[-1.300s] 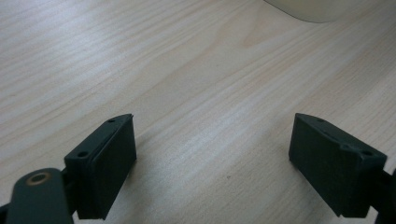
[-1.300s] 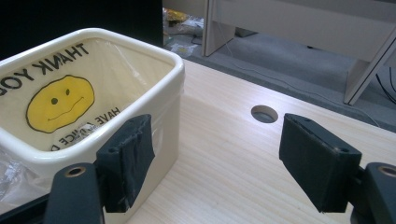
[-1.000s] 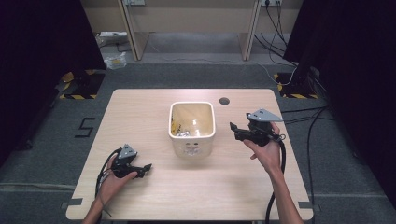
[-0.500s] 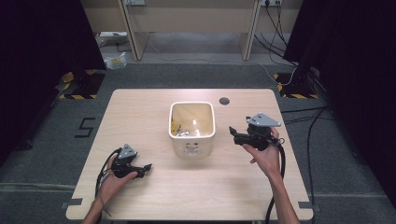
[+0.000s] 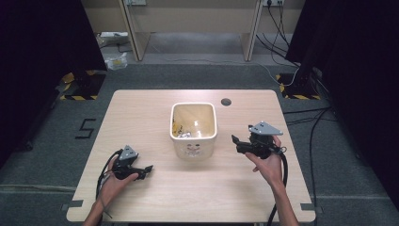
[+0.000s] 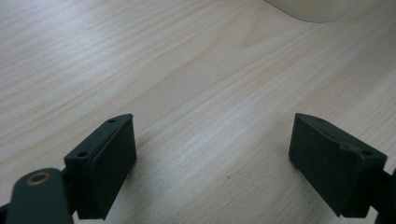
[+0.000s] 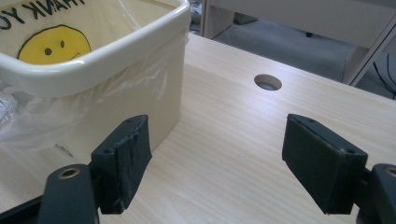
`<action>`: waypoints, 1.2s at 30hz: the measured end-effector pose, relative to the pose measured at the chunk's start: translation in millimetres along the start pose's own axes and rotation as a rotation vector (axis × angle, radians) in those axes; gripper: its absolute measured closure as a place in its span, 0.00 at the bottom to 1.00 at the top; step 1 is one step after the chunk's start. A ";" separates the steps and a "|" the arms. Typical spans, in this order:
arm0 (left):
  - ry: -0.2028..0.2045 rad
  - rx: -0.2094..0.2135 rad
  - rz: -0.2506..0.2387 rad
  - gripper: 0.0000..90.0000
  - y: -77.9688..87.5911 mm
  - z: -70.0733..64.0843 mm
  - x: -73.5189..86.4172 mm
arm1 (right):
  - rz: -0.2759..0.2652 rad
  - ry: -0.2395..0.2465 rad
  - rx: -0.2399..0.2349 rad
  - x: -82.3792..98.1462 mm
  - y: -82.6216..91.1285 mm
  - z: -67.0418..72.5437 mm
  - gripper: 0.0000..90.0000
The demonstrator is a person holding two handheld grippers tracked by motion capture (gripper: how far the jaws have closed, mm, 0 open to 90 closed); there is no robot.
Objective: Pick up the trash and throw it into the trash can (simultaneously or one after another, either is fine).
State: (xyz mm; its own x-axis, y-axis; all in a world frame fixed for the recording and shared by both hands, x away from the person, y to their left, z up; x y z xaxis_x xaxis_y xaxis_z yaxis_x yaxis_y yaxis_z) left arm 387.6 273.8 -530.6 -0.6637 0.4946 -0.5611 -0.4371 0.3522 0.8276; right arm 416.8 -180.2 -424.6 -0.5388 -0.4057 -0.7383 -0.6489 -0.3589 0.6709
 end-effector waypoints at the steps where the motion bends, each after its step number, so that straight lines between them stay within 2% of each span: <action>1: 0.000 0.000 0.000 0.15 0.0 0.0 0.0 | 0.002 -0.005 -0.002 1.6 -0.4 -0.2 0.27; 6: 0.000 0.000 0.000 0.15 0.0 0.0 0.0 | 0.017 -0.013 -0.005 9.3 -4.1 0.0 0.27; 12: 0.000 0.000 0.000 0.15 0.0 0.0 0.0 | 0.058 -0.021 -0.013 21.3 -11.9 1.7 0.26; 13: 0.000 0.000 0.000 0.15 0.0 -0.1 0.0 | 0.081 -0.013 -0.014 25.5 -15.8 3.8 0.26; 25: 0.000 0.000 0.000 0.15 0.0 0.0 0.0 | 0.142 -0.023 -0.027 44.0 -28.7 7.0 0.26; 36: 0.000 0.000 0.000 0.15 0.0 0.0 0.0 | 0.184 -0.027 -0.034 54.2 -36.7 12.8 0.25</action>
State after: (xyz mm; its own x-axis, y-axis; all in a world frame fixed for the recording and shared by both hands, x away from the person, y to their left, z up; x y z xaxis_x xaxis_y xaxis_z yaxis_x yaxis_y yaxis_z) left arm 387.6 273.7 -530.6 -0.6638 0.4945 -0.5610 -0.4371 0.3522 0.8276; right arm 404.5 -178.2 -490.2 -0.6615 -0.4447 -0.6039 -0.5197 -0.3087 0.7966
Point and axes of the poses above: each handheld gripper's, and its own axes: y roughly backward along the jaws, x roughly out of its underside, z roughly to its left, the point moved 1 cm from there along -y, roughly forward along the jaws, and after that the axes turned 14 degrees about z, right-handed, at the moved point
